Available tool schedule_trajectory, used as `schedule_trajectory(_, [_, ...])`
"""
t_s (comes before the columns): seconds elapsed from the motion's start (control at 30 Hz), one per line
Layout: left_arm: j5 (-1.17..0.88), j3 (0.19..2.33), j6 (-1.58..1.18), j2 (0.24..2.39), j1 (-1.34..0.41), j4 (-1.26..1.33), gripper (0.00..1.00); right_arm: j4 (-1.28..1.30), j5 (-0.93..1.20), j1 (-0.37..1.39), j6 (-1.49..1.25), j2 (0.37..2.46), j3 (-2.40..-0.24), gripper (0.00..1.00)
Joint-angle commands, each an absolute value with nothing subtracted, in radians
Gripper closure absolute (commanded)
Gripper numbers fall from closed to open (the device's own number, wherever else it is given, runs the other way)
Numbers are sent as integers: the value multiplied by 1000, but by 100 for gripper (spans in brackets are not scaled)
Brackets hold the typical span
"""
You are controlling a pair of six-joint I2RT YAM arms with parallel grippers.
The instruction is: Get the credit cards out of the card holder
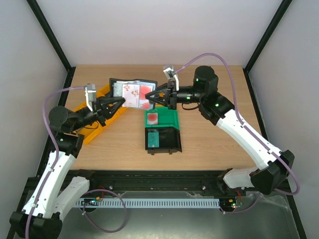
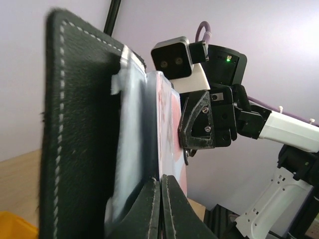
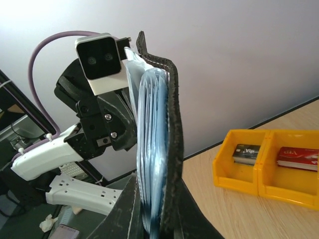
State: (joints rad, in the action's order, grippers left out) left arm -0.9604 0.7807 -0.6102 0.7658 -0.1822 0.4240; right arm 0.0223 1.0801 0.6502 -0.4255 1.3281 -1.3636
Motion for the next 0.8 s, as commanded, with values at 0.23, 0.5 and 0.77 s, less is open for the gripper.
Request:
schedule_trajectory(0.23, [-943,787,-564,758,-157,383,98,46,1155,542,-395,1224,-1337,98])
schedule_trajectory(0.5, [-984,801,-544,786,-217,419,98,-141,1134,561,-536,1246,-1288,98])
schedule_trajectory(0.77, [-1006,818,-578,801,-240,446,98,41,1009,604,-376,1267,-1337,98])
